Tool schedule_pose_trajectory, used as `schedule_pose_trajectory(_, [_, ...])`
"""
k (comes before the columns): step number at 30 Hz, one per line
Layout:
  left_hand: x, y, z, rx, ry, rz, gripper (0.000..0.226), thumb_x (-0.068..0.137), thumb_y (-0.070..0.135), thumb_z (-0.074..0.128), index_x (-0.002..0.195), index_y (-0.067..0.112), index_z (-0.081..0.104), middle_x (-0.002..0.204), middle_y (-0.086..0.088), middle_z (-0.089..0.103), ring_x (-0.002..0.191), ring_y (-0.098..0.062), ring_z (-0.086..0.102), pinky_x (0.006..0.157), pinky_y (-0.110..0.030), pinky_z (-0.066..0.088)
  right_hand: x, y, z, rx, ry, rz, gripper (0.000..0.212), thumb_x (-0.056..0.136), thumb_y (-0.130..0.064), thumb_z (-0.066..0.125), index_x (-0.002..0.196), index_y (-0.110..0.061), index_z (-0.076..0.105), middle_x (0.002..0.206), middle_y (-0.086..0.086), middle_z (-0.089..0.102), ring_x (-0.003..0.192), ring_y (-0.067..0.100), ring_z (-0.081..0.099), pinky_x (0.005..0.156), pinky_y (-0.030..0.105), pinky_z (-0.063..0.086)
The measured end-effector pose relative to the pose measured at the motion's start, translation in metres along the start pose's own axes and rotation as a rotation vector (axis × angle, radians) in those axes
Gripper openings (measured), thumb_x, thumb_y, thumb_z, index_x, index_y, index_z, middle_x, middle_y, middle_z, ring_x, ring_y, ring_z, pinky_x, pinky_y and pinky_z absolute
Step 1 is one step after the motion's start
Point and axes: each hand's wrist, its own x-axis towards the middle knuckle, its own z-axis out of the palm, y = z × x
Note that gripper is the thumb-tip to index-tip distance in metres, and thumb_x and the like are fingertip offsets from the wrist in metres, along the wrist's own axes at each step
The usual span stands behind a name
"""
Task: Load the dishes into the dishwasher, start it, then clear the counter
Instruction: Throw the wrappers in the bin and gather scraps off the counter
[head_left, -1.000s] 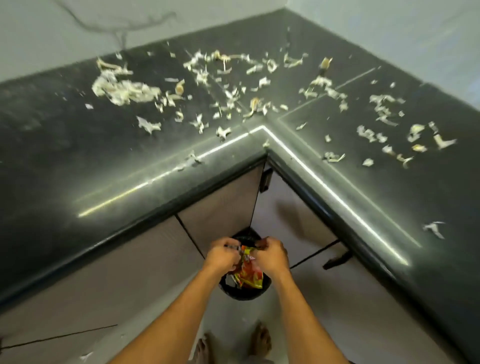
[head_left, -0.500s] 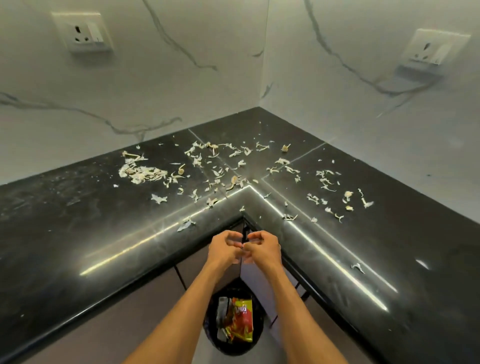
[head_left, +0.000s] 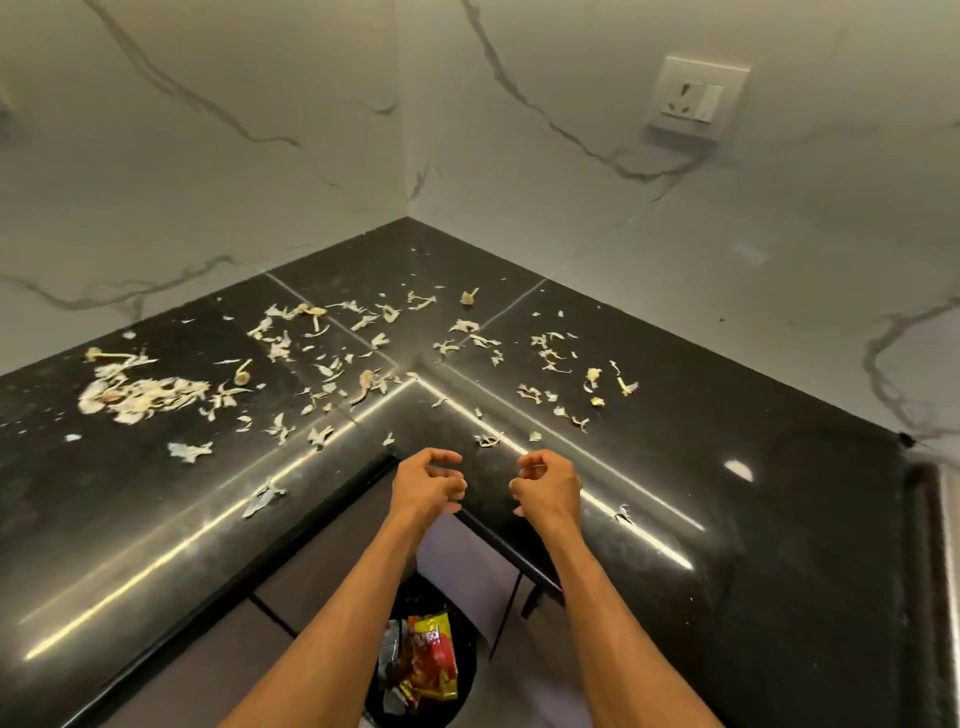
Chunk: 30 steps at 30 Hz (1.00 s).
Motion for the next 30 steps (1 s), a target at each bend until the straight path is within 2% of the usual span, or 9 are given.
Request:
schedule_pose_trajectory(4, [0.021,0.006,0.007,0.015,-0.080,0.012,0.026,0.080,-0.011,0.065,0.100,0.005,0.064,0.080,-0.013,0.066,0.066,-0.021,0.064,0.058,-0.031,0.056,0.007,0.007,-0.032,-0.147,0.285,0.026,0.032,0.074,0.003,0.060,0.097,-0.018,0.067,0.104,0.001,0.061,0.084,0.016,0.056,0.069,0.028,0.045])
schedule_pose_trajectory(11, [0.049,0.005,0.001,0.042,-0.158,0.034,0.025,0.081,-0.009,0.064,0.099,0.008,0.065,0.086,-0.016,0.068,0.074,-0.024,0.067,0.064,-0.035,0.059,0.003,0.031,-0.068,-0.286,0.512,0.277,0.037,0.083,-0.005,0.062,0.118,-0.016,0.064,0.130,0.010,0.047,0.118,0.032,0.050,0.092,0.041,0.047])
schedule_pose_trajectory(13, [0.057,0.004,-0.004,0.046,-0.165,0.035,0.024,0.082,-0.008,0.064,0.099,0.009,0.065,0.088,-0.016,0.068,0.077,-0.025,0.068,0.064,-0.035,0.059,0.003,0.038,-0.068,-0.303,0.538,0.335,0.035,0.086,-0.007,0.061,0.120,-0.013,0.065,0.132,0.013,0.048,0.120,0.036,0.050,0.094,0.039,0.045])
schedule_pose_trajectory(15, [0.064,0.002,-0.010,0.038,-0.161,0.027,0.023,0.083,-0.007,0.063,0.099,0.009,0.065,0.090,-0.017,0.067,0.077,-0.024,0.067,0.063,-0.034,0.059,0.005,0.042,-0.064,-0.346,0.559,0.333,0.024,0.084,-0.005,0.059,0.104,-0.011,0.071,0.123,0.016,0.056,0.109,0.037,0.055,0.088,0.038,0.049])
schedule_pose_trajectory(17, [0.069,0.002,-0.015,0.023,-0.144,0.008,0.022,0.083,-0.007,0.064,0.099,0.007,0.064,0.090,-0.017,0.066,0.076,-0.023,0.066,0.062,-0.033,0.060,0.008,0.040,-0.058,-0.373,0.555,0.322,0.016,0.081,-0.002,0.058,0.084,-0.008,0.072,0.106,0.018,0.064,0.092,0.036,0.059,0.076,0.036,0.051])
schedule_pose_trajectory(21, [0.083,0.006,-0.020,-0.037,-0.119,-0.026,0.022,0.083,-0.009,0.065,0.100,0.003,0.064,0.088,-0.017,0.065,0.076,-0.024,0.065,0.062,-0.036,0.061,0.027,0.024,-0.036,-0.293,0.487,0.287,0.018,0.085,-0.006,0.066,0.100,-0.011,0.075,0.111,0.013,0.069,0.102,0.031,0.064,0.079,0.027,0.046])
schedule_pose_trajectory(24, [0.094,0.011,-0.019,-0.068,-0.101,-0.046,0.021,0.083,-0.009,0.065,0.100,0.004,0.063,0.090,-0.018,0.066,0.077,-0.025,0.066,0.066,-0.037,0.061,0.045,0.006,-0.015,-0.265,0.389,0.214,0.019,0.086,-0.001,0.061,0.099,-0.006,0.074,0.109,0.013,0.070,0.103,0.030,0.065,0.078,0.029,0.048])
schedule_pose_trajectory(28, [0.102,0.018,-0.014,-0.103,-0.085,-0.063,0.022,0.083,-0.011,0.063,0.102,0.002,0.064,0.090,-0.017,0.067,0.076,-0.024,0.066,0.071,-0.039,0.061,0.068,-0.015,0.007,-0.345,0.146,0.103,0.007,0.075,-0.003,0.065,0.079,0.001,0.069,0.072,0.011,0.061,0.075,0.027,0.061,0.067,0.042,0.053])
schedule_pose_trajectory(30, [0.107,0.022,-0.012,-0.120,-0.069,-0.068,0.023,0.083,-0.012,0.061,0.101,0.001,0.064,0.091,-0.018,0.067,0.077,-0.024,0.067,0.073,-0.040,0.061,0.078,-0.026,0.017,-0.402,-0.001,0.093,0.030,0.069,-0.014,0.081,0.093,0.001,0.070,0.085,0.009,0.063,0.083,0.025,0.062,0.073,0.042,0.053])
